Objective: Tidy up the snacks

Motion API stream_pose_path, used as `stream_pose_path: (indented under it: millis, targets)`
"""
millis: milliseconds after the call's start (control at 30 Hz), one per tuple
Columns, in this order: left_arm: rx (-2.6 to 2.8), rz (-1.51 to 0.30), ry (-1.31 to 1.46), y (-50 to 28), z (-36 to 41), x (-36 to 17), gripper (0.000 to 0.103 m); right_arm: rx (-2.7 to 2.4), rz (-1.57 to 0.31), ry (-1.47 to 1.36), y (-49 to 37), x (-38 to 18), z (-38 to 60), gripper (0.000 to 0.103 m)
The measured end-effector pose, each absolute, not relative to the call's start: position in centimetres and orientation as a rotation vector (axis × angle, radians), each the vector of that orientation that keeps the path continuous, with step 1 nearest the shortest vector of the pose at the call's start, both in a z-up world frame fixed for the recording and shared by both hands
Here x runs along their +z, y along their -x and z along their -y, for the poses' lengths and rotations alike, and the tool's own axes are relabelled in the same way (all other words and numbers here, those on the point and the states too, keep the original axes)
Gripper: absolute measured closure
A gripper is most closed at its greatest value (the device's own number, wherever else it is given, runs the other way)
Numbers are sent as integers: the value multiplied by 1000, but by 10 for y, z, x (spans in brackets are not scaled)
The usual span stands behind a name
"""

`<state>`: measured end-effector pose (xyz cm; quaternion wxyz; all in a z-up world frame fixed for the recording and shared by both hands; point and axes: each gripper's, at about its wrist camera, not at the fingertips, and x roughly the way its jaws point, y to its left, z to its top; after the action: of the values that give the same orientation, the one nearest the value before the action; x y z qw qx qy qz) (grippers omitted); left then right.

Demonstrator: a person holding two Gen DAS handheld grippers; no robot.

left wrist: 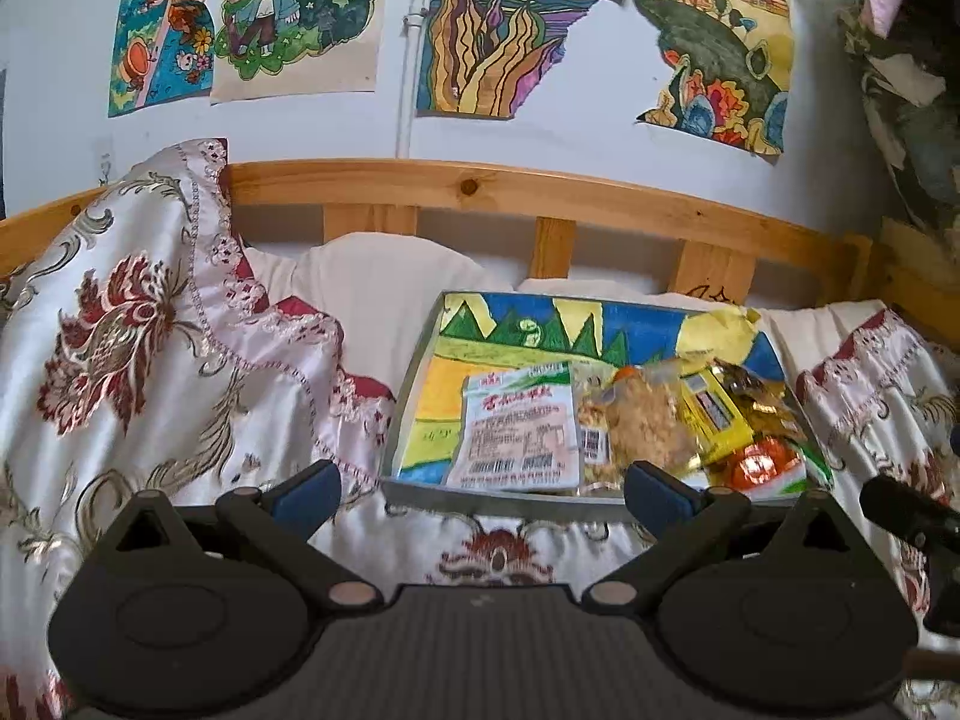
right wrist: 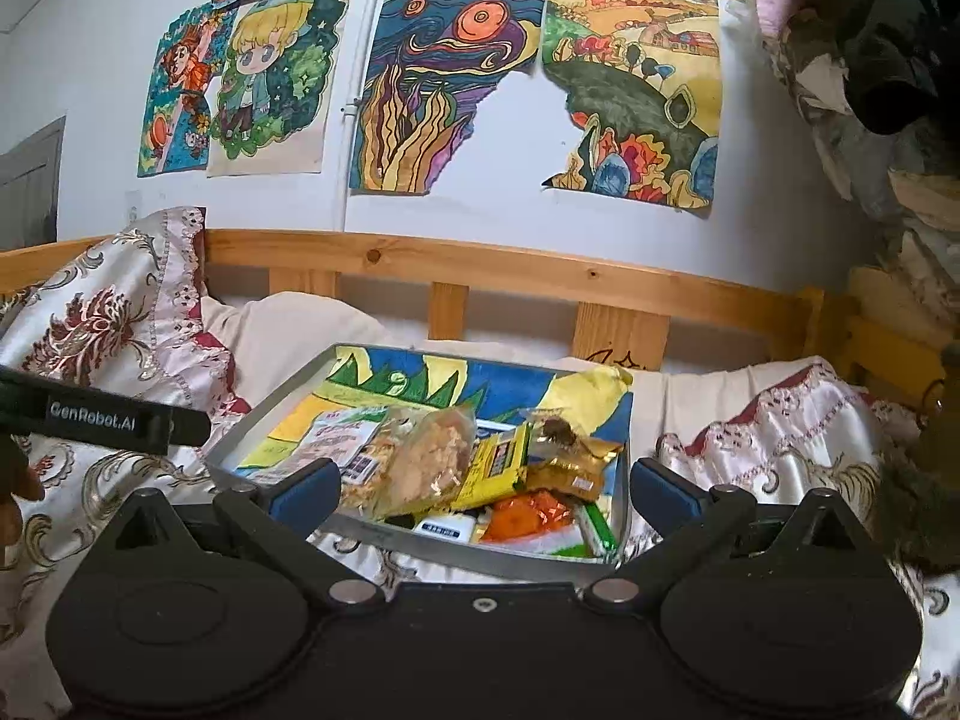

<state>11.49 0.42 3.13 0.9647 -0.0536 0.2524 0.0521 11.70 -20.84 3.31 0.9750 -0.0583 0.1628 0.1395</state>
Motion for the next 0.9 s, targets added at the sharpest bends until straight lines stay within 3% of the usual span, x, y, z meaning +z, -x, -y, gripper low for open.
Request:
stream_pose_path:
  millis: [900]
  targets:
    - [8, -491, 63, -42, -6, 16, 1, 234, -417, 75, -52, 18, 208, 1]
